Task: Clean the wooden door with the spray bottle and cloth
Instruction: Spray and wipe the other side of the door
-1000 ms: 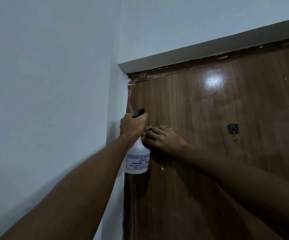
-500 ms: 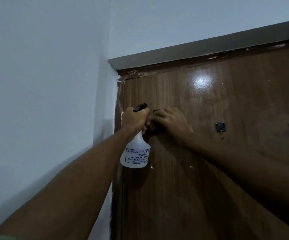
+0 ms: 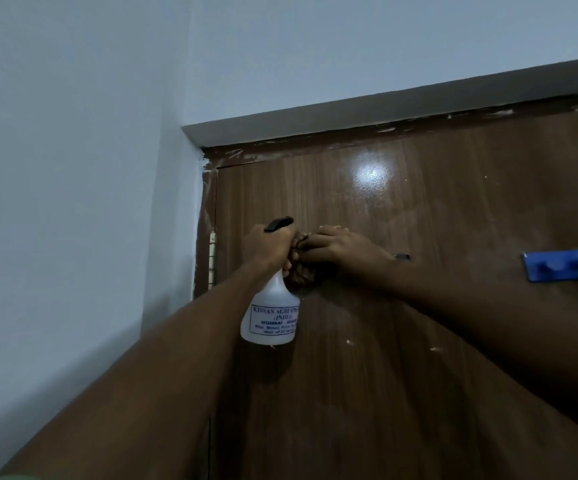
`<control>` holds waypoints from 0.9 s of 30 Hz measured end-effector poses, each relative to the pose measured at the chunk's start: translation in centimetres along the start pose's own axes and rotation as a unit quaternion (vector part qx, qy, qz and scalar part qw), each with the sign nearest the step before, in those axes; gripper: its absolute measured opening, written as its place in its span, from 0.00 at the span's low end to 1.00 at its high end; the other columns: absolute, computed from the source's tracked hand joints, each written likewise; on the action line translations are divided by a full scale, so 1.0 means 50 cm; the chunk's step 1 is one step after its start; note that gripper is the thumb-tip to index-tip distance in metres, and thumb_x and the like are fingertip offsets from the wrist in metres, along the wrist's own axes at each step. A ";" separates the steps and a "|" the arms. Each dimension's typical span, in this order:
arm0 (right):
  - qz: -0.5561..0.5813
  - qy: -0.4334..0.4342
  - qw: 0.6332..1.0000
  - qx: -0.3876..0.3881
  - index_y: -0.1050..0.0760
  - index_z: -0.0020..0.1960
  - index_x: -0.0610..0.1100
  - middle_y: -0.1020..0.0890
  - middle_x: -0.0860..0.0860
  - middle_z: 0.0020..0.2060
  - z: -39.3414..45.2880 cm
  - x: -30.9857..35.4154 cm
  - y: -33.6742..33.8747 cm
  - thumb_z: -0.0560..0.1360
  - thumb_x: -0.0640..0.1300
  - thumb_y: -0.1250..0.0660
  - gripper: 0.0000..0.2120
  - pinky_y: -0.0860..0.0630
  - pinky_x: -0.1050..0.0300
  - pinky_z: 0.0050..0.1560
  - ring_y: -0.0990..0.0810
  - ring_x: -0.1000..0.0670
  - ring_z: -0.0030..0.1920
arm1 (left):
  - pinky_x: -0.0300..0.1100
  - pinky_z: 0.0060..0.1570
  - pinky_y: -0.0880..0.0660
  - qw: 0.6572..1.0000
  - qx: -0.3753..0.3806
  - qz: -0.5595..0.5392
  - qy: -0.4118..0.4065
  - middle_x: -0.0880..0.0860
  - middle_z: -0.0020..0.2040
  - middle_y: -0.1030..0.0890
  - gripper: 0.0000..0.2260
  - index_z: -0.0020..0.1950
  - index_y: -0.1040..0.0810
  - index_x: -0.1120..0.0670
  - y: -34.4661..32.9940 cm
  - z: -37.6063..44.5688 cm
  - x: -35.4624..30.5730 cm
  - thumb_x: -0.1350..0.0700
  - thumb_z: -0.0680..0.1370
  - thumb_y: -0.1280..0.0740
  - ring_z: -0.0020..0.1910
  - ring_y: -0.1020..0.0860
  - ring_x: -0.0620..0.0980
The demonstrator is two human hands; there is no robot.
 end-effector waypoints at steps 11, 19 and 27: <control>-0.041 -0.073 0.996 -0.013 0.20 0.67 0.47 0.19 0.46 0.66 -0.097 -0.097 0.080 0.73 0.41 0.27 0.22 0.31 0.38 0.67 0.23 0.39 0.66 | 0.41 0.25 0.29 1.000 0.015 -0.010 0.017 0.57 0.34 0.19 0.13 0.40 0.19 0.58 -0.067 -0.044 -0.025 0.54 0.82 0.32 0.23 0.27 0.49; -0.102 -0.191 0.972 -0.088 0.19 0.63 0.48 0.17 0.47 0.62 -0.149 -0.207 0.175 0.70 0.37 0.23 0.23 0.27 0.42 0.59 0.21 0.40 0.62 | 0.40 0.24 0.30 0.999 0.032 0.021 -0.008 0.57 0.33 0.20 0.12 0.39 0.20 0.59 -0.152 -0.089 -0.058 0.56 0.82 0.32 0.22 0.27 0.48; -0.088 0.098 0.984 0.123 0.24 0.71 0.51 0.23 0.49 0.71 -0.166 -0.062 0.053 0.74 0.38 0.25 0.27 0.25 0.42 0.67 0.26 0.43 0.72 | 0.40 0.24 0.29 0.996 0.032 0.062 -0.063 0.59 0.33 0.19 0.13 0.42 0.19 0.61 -0.184 -0.115 -0.098 0.57 0.84 0.33 0.23 0.25 0.49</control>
Point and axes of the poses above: each hand's wrist, its own z-axis towards the middle knuckle, its own y-axis out of the back of the hand, x = y × z, the point moved 10 cm from there along z, towards the middle knuckle
